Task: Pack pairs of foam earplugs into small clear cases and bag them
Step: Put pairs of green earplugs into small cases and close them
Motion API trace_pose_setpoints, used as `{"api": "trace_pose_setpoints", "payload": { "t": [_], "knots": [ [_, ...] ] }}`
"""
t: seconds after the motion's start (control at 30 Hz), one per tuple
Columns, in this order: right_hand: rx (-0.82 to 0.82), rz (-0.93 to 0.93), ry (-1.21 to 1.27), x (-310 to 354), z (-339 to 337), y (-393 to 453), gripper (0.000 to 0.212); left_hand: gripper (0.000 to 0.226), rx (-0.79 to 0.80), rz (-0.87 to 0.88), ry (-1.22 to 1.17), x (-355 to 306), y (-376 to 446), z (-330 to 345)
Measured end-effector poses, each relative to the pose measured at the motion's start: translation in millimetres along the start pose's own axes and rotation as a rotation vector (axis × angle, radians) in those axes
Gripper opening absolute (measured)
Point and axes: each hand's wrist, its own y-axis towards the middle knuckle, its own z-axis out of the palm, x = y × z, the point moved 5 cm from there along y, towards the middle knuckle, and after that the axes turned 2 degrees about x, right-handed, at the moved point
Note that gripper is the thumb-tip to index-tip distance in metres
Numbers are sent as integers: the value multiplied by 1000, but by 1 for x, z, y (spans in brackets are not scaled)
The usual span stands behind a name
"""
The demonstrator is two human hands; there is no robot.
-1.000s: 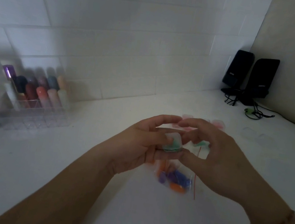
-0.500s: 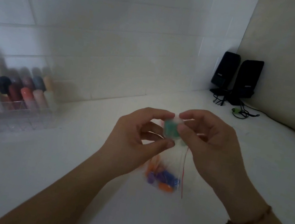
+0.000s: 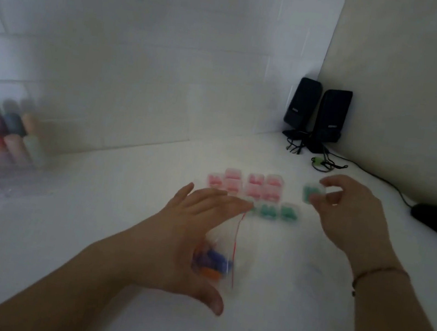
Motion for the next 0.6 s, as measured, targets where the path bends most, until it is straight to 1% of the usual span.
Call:
{"api": "trace_pose_setpoints", "payload": {
  "t": [0.07, 0.23, 0.43, 0.6],
  "knots": [
    [40, 42, -101, -12, 8, 4, 25, 120, 55, -23, 78, 2, 1, 5],
    [97, 123, -339, -24, 7, 7, 31, 115, 84, -57, 129, 6, 0, 8],
    [168, 169, -405, -28, 14, 5, 37, 104, 55, -62, 97, 11, -1, 7],
    [214, 149, -444, -24, 18, 1, 39, 97, 61, -56, 88, 14, -3, 4]
  ]
}}
